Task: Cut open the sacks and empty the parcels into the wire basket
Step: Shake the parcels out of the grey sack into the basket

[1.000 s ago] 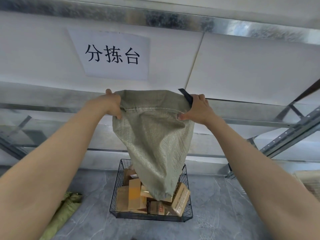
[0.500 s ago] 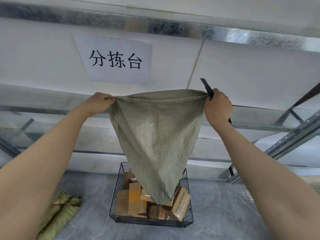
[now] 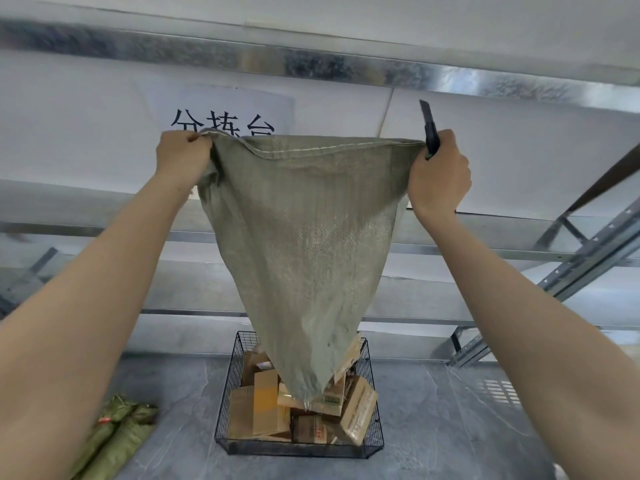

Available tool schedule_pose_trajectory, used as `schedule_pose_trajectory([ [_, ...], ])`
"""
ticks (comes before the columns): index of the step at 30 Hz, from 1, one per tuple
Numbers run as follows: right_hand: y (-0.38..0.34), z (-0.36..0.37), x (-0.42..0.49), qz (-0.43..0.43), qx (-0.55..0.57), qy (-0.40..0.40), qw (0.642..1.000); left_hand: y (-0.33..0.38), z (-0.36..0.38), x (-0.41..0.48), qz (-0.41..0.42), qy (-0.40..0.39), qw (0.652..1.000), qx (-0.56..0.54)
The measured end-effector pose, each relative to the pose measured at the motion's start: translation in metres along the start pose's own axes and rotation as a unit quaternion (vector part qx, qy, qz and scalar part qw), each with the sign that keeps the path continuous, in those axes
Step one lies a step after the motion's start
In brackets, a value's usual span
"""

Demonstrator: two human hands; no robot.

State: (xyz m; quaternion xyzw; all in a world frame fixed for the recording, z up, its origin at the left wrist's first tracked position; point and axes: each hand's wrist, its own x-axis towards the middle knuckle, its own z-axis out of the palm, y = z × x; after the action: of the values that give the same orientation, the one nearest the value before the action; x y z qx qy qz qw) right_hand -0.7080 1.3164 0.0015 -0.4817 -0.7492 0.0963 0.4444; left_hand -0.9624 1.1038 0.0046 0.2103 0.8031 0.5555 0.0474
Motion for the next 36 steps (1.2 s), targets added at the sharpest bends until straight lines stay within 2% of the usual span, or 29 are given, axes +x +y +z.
schedule_pose_trajectory([
  [4, 0.003, -0.001, 0.004, 0.003, -0.038, -0.072, 0.997, 0.002, 0.005, -0.006, -0.01, -0.061, 0.994, 0.085],
  [10, -0.006, -0.011, 0.01, -0.001, -0.025, -0.027, 0.999, 0.014, -0.002, -0.003, 0.026, 0.017, 0.998, 0.046],
  [15, -0.003, -0.011, 0.009, 0.006, -0.038, -0.062, 0.997, 0.018, -0.003, -0.006, 0.0, -0.123, 0.978, 0.167],
  [17, -0.001, -0.01, 0.005, 0.006, -0.031, -0.047, 0.998, 0.017, -0.005, -0.007, 0.023, -0.096, 0.982, 0.159],
  [21, -0.005, -0.016, 0.006, -0.012, -0.011, 0.003, 1.0, 0.016, -0.006, -0.009, 0.074, 0.011, 0.993, 0.088],
  [27, -0.012, -0.024, 0.015, -0.012, -0.002, 0.071, 0.997, 0.028, -0.006, -0.011, 0.119, 0.127, 0.984, 0.043],
  [29, -0.011, -0.024, 0.018, -0.01, -0.021, 0.031, 0.999, 0.031, -0.006, -0.007, 0.093, 0.097, 0.989, 0.058],
  [33, 0.001, -0.019, 0.016, 0.009, -0.062, -0.066, 0.996, 0.021, -0.004, -0.007, 0.035, -0.009, 0.989, 0.145],
  [36, 0.009, -0.014, 0.008, 0.022, -0.059, -0.087, 0.994, 0.013, -0.003, -0.009, 0.028, -0.025, 0.986, 0.16],
])
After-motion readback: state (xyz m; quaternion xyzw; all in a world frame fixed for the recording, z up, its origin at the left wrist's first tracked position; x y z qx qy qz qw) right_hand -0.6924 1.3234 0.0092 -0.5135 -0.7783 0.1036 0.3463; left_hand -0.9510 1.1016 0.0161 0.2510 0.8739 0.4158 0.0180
